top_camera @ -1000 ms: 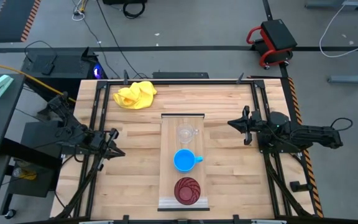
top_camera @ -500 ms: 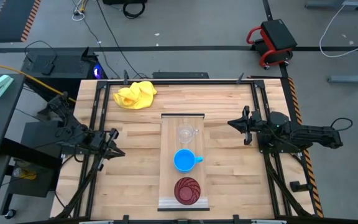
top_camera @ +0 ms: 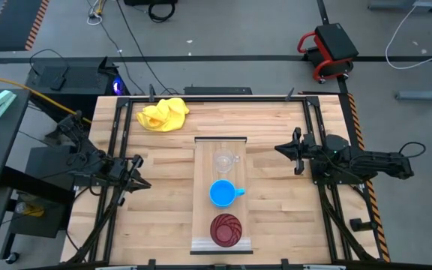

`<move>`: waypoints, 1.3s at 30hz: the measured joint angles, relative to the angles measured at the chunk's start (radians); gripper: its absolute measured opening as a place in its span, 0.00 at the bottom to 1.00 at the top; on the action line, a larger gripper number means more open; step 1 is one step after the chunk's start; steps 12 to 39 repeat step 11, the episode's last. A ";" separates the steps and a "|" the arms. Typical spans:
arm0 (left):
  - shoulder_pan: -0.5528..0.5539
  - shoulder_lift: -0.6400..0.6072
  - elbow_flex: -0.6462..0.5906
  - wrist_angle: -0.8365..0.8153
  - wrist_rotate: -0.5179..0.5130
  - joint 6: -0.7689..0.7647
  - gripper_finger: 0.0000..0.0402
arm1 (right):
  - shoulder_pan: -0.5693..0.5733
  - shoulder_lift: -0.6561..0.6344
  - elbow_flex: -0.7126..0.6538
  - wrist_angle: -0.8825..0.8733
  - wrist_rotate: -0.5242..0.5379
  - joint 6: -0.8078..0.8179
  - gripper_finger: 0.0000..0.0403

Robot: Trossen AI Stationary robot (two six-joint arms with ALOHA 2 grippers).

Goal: Stack small to large cups/mugs on shelf
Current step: Return to Home Position

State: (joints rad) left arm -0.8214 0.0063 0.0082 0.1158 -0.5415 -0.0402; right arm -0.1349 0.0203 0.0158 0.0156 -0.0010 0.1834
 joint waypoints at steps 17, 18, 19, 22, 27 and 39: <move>0.000 0.000 0.000 0.000 0.000 0.000 0.06 | 0.000 0.000 0.000 0.000 0.000 0.000 0.03; 0.000 0.000 0.000 0.000 0.000 0.000 0.06 | 0.000 0.000 0.000 0.000 0.000 0.000 0.03; 0.000 0.000 0.000 0.000 0.000 0.000 0.06 | 0.000 0.000 0.000 0.000 0.000 0.000 0.03; 0.000 0.000 0.000 0.000 0.000 0.000 0.06 | 0.000 0.000 0.000 0.000 0.000 0.000 0.03; 0.000 0.000 0.000 0.000 0.000 0.000 0.06 | 0.000 0.000 0.000 0.000 0.000 0.000 0.03; 0.000 0.000 0.000 0.000 0.000 0.000 0.06 | 0.000 0.000 0.000 0.000 0.000 0.000 0.03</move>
